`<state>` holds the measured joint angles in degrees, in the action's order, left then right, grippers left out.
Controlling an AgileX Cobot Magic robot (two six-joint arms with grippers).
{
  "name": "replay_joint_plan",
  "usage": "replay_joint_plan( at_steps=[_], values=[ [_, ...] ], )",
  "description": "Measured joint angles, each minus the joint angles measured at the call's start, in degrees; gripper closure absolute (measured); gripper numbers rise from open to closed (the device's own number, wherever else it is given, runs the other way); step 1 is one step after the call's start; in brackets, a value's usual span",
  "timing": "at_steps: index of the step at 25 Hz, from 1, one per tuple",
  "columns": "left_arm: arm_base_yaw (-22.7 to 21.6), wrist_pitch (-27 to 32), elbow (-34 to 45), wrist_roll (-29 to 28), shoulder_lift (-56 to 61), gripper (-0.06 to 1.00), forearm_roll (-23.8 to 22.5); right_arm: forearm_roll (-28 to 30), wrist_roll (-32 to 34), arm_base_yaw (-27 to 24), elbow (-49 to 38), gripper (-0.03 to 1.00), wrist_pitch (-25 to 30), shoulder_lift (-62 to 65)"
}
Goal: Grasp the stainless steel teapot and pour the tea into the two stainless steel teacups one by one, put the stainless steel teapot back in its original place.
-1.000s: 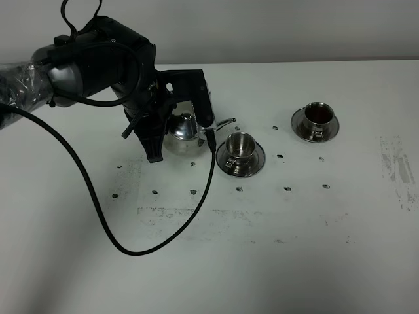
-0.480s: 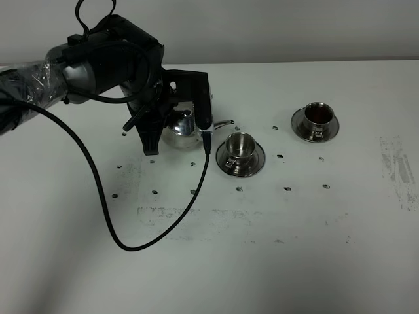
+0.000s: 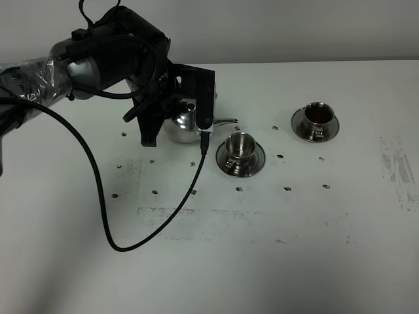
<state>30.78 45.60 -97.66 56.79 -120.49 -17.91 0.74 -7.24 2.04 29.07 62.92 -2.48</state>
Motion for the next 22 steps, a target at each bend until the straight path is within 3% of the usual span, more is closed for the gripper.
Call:
replay_joint_plan(
  at_steps=[9,22],
  values=[
    [0.49,0.00,0.00,6.18,0.00,0.75,-1.32,0.00,0.00,0.00,0.00,0.46,0.00,0.00],
    [1.71,-0.80,-0.02,6.59,-1.00,0.75,-5.33,0.00,0.00,0.00,0.00,0.46,0.00,0.00]
  ],
)
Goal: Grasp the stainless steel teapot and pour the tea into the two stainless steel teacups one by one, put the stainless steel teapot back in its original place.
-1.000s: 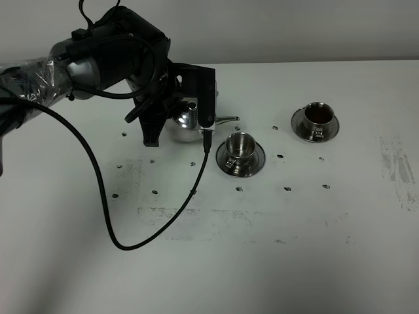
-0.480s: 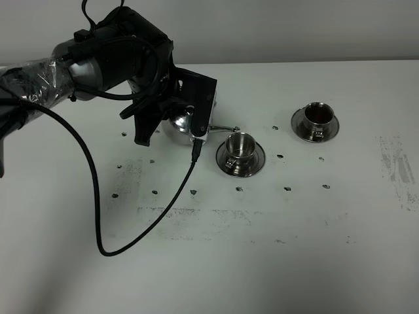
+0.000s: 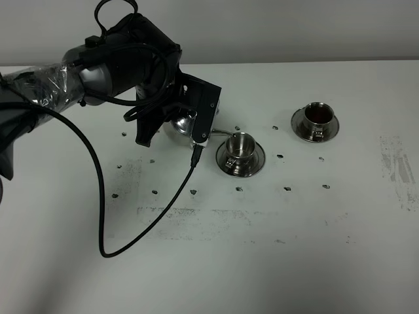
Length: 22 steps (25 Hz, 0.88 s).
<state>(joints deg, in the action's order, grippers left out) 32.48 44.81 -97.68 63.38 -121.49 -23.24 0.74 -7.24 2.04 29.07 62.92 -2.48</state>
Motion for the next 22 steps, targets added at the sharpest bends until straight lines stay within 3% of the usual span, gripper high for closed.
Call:
replay_joint_plan(
  at_steps=[22],
  values=[
    [0.31,-1.40,-0.12,-0.47,0.00,0.75,-3.67,0.00,0.00,0.00,0.00,0.46,0.00,0.00]
  ],
)
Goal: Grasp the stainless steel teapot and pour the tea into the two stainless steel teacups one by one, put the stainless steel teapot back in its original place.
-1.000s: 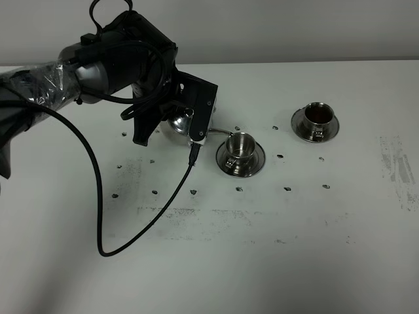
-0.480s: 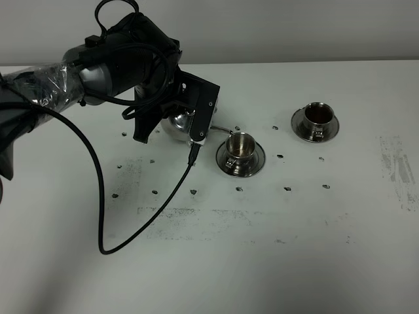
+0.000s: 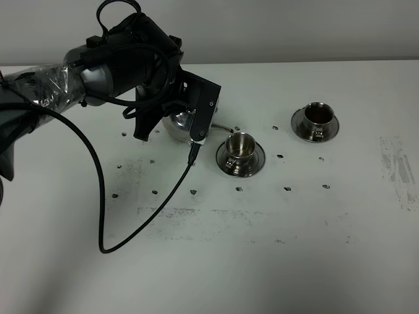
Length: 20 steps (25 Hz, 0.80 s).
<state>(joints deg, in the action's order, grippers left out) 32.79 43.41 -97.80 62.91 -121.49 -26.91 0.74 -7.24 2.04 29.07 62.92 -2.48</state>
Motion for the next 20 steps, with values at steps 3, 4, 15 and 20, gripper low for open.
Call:
replay_joint_plan(
  at_steps=[3,4,15,20],
  values=[
    [0.00,-0.61,0.00,0.00,0.00,0.75,-0.70,0.00,0.00,0.00,0.00,0.46,0.00,0.00],
    [0.06,-0.90,0.00,0.00,0.00,0.75,-1.02,0.00,0.00,0.00,0.00,0.46,0.00,0.00],
    [0.67,-2.15,0.00,0.59,0.00,0.75,-1.83,0.00,0.00,0.00,0.00,0.46,0.00,0.00],
    [0.67,-2.48,0.00,1.11,0.00,0.75,-2.45,0.00,0.00,0.00,0.00,0.46,0.00,0.00]
  ],
)
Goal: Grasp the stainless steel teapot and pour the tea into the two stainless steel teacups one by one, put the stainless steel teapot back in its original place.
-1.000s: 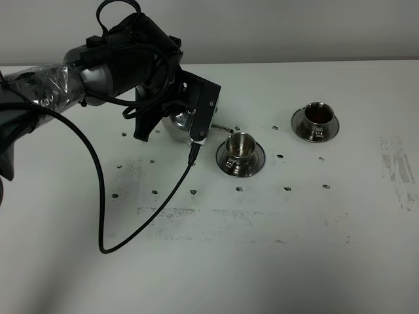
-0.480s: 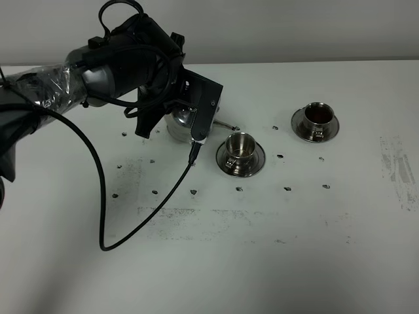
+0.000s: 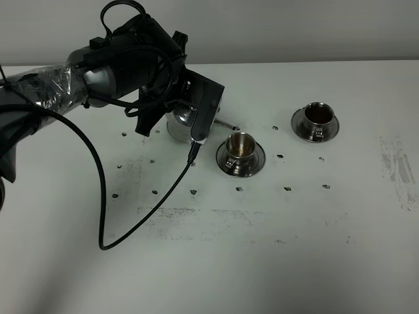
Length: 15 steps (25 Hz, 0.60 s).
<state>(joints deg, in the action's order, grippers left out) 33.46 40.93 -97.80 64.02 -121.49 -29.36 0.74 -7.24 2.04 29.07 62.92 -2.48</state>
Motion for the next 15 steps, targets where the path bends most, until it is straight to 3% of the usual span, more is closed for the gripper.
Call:
replay_joint_plan(
  at_steps=[15],
  values=[
    [0.00,-0.49,0.00,3.17,0.00,0.76,-0.11,0.00,0.00,0.00,0.00,0.46,0.00,0.00]
  ],
)
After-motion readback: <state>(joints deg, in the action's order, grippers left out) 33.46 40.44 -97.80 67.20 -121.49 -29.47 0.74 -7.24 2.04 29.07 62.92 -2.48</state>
